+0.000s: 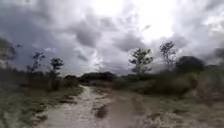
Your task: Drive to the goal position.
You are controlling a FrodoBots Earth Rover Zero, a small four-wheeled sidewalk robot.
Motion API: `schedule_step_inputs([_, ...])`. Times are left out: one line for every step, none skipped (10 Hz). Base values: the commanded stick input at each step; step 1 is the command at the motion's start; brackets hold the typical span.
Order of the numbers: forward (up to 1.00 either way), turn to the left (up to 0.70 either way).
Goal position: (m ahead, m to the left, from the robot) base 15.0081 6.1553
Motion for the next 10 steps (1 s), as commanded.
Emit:
schedule_step_inputs([0.85,0.32])
schedule_step_inputs([0.85,0.34])
schedule_step_inputs([0.85,0.28])
schedule_step_inputs([0.85,0.04])
schedule_step_inputs([0.85,0.00])
schedule_step_inputs([0.85,0.00])
schedule_step_inputs([0.85,0.00])
schedule_step_inputs([0.85,0.00])
schedule_step_inputs([0.85,0.00])
schedule_step_inputs([0.85,0.17])
